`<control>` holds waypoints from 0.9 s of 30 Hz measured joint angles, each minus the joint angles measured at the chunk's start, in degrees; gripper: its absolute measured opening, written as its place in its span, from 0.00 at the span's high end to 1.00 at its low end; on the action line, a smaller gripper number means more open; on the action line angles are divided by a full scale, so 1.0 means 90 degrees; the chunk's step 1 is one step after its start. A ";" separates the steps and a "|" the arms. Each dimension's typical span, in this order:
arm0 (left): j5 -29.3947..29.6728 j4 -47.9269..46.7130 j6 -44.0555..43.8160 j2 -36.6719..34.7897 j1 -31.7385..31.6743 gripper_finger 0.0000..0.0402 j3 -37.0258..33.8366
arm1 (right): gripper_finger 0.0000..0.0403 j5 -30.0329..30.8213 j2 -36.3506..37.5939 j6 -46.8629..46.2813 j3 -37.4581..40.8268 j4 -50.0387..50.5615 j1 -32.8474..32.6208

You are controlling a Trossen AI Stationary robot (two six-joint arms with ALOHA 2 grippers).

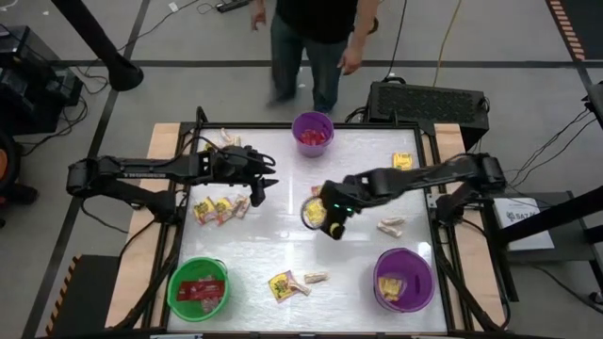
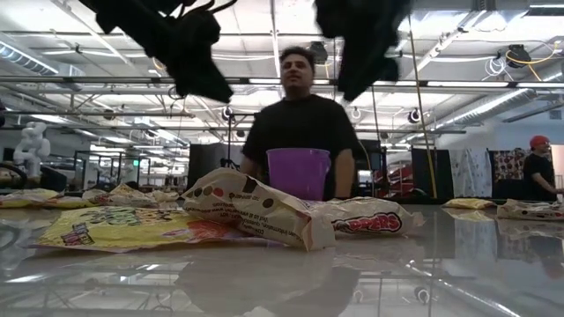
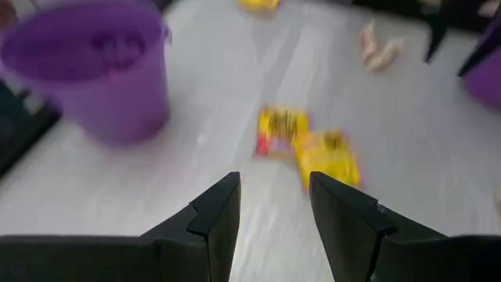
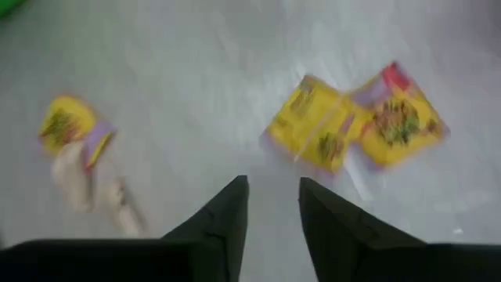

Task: Sort candy by brand, put in halloween buckets
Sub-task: Put the yellow candy into the bottom purple bucket

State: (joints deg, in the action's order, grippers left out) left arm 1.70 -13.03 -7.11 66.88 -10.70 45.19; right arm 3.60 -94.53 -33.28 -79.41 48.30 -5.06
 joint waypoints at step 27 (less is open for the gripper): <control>0.0012 0.0740 -0.0680 -0.1150 0.0002 0.60 -0.1112 | 0.46 -0.0012 -0.2255 0.1447 0.0069 -0.1411 0.0569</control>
State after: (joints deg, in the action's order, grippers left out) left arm 1.80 -6.38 -13.23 56.53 -10.69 35.18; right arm 3.49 -114.83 -20.25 -78.78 35.61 0.06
